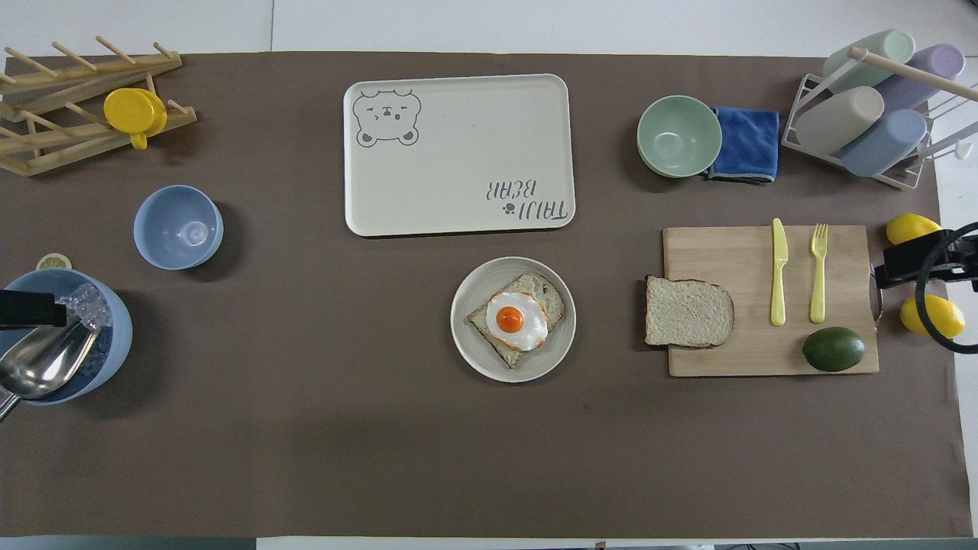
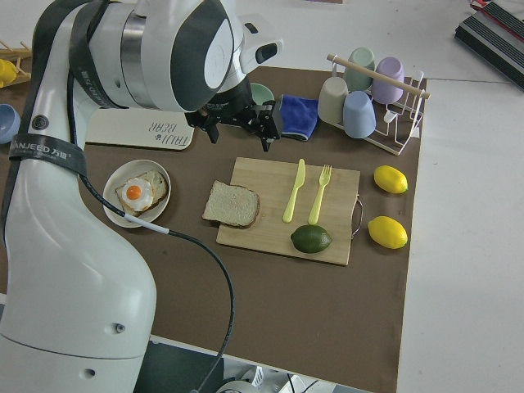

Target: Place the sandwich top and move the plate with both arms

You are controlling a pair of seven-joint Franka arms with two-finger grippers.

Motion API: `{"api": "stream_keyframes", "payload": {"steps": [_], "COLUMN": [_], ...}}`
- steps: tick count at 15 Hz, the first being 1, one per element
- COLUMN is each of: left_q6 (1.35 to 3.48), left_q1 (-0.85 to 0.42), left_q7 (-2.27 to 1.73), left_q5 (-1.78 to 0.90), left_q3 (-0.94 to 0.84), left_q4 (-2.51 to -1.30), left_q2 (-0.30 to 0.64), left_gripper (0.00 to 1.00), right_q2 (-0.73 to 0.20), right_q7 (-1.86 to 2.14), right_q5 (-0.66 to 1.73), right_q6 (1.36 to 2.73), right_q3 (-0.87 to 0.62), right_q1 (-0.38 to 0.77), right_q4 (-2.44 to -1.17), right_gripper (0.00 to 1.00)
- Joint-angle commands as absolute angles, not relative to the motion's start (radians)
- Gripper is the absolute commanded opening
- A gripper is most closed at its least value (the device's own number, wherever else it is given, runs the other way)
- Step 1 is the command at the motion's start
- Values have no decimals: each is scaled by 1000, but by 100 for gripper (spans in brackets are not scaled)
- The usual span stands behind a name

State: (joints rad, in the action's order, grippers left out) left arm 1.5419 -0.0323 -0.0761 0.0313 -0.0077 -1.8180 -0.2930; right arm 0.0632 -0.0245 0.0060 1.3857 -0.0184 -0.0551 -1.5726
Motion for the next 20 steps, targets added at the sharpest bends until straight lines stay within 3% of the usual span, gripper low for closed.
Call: {"api": "stream_keyframes", "payload": {"steps": [1,10,13,20], "left_q6": [1523,1525,1523,1523], "left_q1": [-35,-35,-35,-34], "left_q7": [-61,-67,-67,-67], "left_q5": [26,26,26,26], "left_q3": [-9,-9,-8,-8], "left_q4": [-1816,-1812,-1813,-1812], "left_q2": [-307,-305,-307,-307], "left_gripper": [100,100,100,100], "right_q2": [64,86,57,-185], "right_q7": [-31,-55,-159,-460], "right_q5": [-9,8,-105,-293], "right_q6": [1391,1408,1528,1561], "right_q3": [-23,-37,-51,-51], "right_q1": [-54,-28,111,423], "right_q4": [-1574,-1617,-1693,-1654], "right_gripper": [100,100,100,100]}}
